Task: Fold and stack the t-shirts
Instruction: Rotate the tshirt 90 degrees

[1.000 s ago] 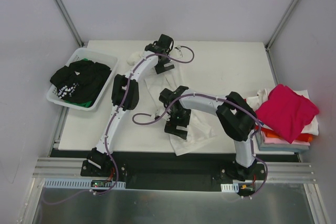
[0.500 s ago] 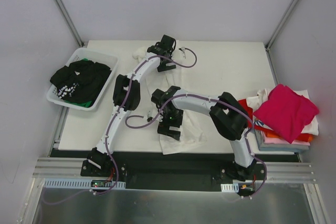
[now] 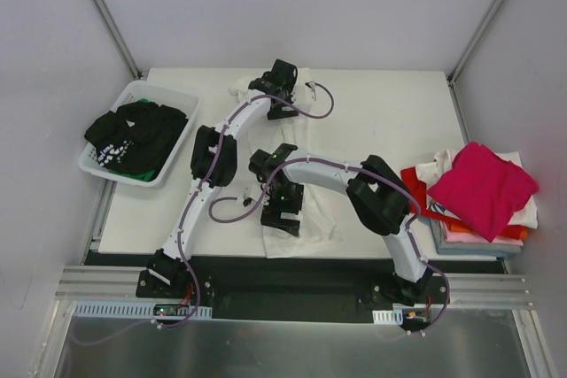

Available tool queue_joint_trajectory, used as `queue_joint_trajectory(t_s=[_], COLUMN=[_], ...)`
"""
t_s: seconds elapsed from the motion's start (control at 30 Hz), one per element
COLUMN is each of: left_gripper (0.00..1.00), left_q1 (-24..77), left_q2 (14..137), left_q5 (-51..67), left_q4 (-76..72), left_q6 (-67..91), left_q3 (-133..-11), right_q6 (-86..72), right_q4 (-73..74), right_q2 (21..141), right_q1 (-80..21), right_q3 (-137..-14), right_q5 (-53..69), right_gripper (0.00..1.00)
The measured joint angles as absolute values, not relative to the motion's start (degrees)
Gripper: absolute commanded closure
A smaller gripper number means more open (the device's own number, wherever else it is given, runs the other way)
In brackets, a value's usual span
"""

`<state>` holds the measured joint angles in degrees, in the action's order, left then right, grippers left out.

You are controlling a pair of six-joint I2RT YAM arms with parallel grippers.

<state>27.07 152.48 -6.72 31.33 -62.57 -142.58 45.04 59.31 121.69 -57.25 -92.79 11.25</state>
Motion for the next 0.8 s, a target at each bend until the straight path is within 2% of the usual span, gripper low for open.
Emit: queue_joint_trajectory(t_s=[0.8], left_gripper=[0.01], left_q1=[29.02], left_q2=[152.22], left_q5=[0.01], left_q4=[26.17], left_q6=[-71.16], left_q3=[-140.53], right_q6=[49.50], right_q4=[64.64], right_q2=[126.48], right_q1=[-58.08], right_q3=[-100.31], right_q5=[13.34], right_gripper=[0.04])
